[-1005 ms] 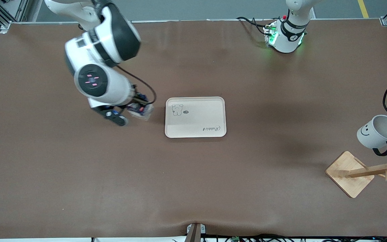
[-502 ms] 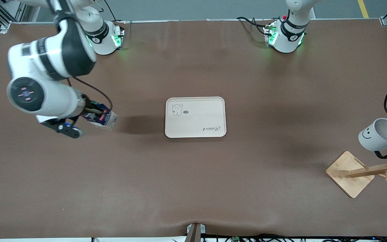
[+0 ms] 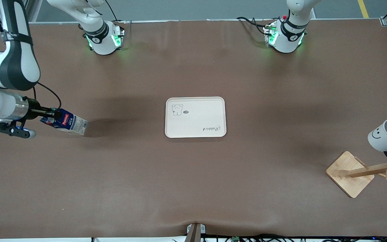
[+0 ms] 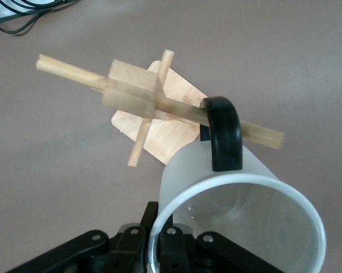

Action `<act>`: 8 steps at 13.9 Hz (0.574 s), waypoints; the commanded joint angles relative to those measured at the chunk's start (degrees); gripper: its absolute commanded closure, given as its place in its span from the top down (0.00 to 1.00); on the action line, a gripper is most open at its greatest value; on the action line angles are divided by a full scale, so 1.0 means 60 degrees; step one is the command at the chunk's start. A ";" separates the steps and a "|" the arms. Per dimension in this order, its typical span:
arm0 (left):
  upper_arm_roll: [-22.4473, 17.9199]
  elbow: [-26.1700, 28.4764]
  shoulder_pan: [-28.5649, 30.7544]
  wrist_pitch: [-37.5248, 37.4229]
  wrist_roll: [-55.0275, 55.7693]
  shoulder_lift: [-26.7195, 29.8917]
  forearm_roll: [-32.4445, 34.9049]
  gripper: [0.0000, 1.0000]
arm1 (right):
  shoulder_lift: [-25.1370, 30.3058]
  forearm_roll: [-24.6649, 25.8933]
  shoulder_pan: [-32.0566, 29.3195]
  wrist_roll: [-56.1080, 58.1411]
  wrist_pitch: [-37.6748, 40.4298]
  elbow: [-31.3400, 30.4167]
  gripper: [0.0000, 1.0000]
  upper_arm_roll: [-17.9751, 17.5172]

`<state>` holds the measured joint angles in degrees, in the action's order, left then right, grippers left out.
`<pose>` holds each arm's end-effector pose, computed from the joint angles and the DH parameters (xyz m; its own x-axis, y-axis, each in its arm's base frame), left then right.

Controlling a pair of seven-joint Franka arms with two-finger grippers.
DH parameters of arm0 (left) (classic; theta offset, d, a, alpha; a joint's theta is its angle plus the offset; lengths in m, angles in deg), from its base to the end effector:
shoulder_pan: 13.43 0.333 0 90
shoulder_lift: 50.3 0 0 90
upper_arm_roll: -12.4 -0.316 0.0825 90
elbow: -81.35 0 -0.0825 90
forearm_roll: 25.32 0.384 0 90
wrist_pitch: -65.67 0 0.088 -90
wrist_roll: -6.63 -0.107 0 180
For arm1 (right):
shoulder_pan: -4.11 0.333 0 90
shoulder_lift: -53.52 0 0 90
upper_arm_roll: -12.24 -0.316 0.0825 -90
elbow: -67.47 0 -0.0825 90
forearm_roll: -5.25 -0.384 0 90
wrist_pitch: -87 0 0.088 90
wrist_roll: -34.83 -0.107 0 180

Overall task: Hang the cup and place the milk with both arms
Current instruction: 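Hook the mug handle on the stand peg while the right gripper carries milk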

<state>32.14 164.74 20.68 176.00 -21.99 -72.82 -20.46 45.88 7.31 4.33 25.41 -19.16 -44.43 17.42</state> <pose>0.6497 0.2096 0.4800 0.9645 -0.2399 0.1104 -0.2407 -0.9706 -0.0060 0.5571 -0.0500 0.3936 0.9457 -0.2383 -0.2209 -0.2258 -0.9708 0.0805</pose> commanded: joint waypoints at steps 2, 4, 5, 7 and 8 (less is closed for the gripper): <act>0.0064 -0.0232 0.0057 0.0273 -0.0109 -0.0305 0.0054 0.30 | 0.0922 0.1035 -0.0636 0.0177 -0.1042 -0.1825 0.00 -0.0204; 0.0079 -0.0305 0.0057 0.0391 -0.0109 -0.0451 0.0010 1.00 | 0.1039 0.1049 -0.0914 0.0192 -0.2020 -0.2586 0.00 -0.0204; 0.0079 -0.0349 0.0013 0.0391 -0.0094 -0.0466 0.0010 1.00 | 0.1025 0.1049 -0.1046 0.0207 -0.2126 -0.2749 0.00 -0.0204; 0.0152 -0.0349 -0.0002 0.0377 0.0153 -0.0379 -0.0121 1.00 | 0.0995 0.1049 -0.1048 0.0207 -0.2127 -0.2750 0.00 -0.0219; 0.0196 -0.0364 -0.0016 0.0290 0.0358 -0.0291 -0.0107 1.00 | 0.0966 0.1049 -0.1048 0.0279 -0.2127 -0.2765 0.17 -0.0219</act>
<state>32.64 163.82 20.63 178.48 -21.32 -74.93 -20.61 50.35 12.34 -0.63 26.54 -30.72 -58.70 17.29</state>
